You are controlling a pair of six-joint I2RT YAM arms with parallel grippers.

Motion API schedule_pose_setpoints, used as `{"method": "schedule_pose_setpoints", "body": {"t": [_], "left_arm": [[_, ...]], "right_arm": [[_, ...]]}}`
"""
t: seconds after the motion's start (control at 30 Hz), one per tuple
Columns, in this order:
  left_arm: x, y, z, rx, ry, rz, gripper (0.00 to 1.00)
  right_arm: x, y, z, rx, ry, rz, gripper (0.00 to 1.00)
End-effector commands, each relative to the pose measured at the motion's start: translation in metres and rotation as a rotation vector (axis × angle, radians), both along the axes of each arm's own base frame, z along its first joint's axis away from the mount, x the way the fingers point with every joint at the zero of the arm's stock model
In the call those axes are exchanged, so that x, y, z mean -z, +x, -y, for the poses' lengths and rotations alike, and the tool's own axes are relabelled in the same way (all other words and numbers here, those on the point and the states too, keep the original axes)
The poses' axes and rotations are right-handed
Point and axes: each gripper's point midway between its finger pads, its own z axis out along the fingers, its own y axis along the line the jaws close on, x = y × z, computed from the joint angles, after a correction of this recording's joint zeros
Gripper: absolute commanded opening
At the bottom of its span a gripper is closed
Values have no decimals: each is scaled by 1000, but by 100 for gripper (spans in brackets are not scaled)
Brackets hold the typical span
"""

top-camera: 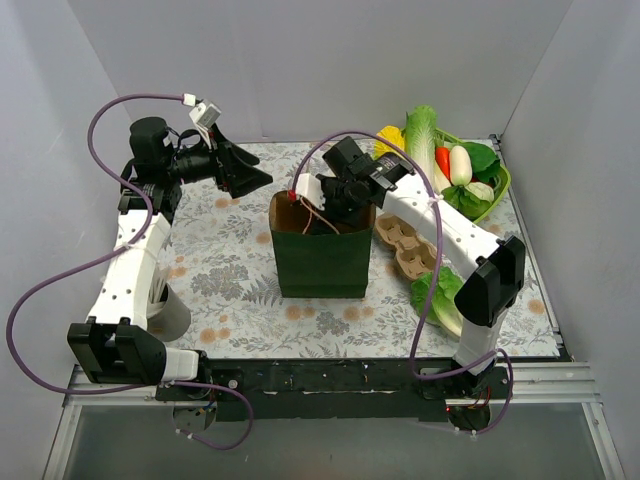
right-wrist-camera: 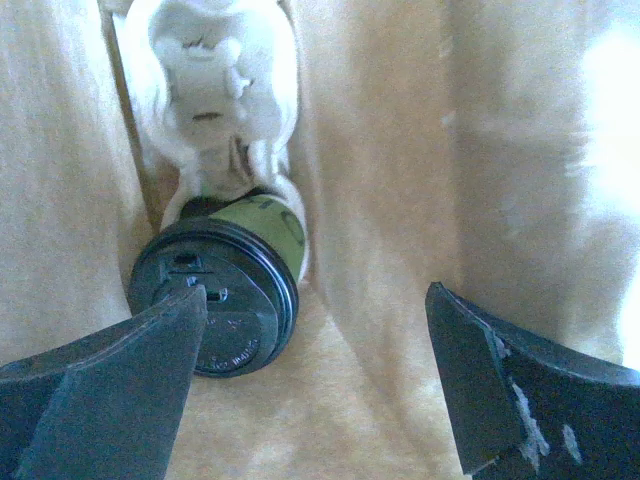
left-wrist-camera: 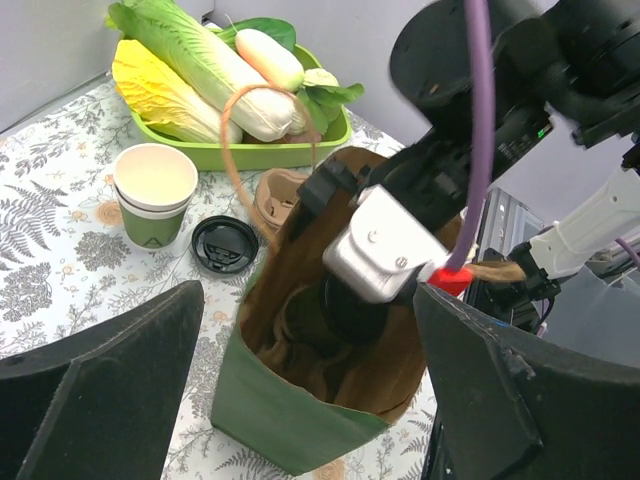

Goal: Pack the takeout coffee

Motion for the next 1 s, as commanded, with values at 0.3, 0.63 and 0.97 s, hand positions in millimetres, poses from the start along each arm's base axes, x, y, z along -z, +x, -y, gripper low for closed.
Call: {"method": "schedule_pose_setpoints", "body": {"t": [0.3, 0.63, 0.97], "left_arm": [[4, -14, 3, 33, -27, -18, 87], [2, 4, -13, -163, 19, -10, 86], [14, -6, -111, -609, 528, -73, 77]], "right_arm": [[-101, 10, -15, 103, 255, 161, 98], [-185, 31, -12, 251, 505, 361, 98], [-231, 32, 7, 355, 667, 414, 98]]}}
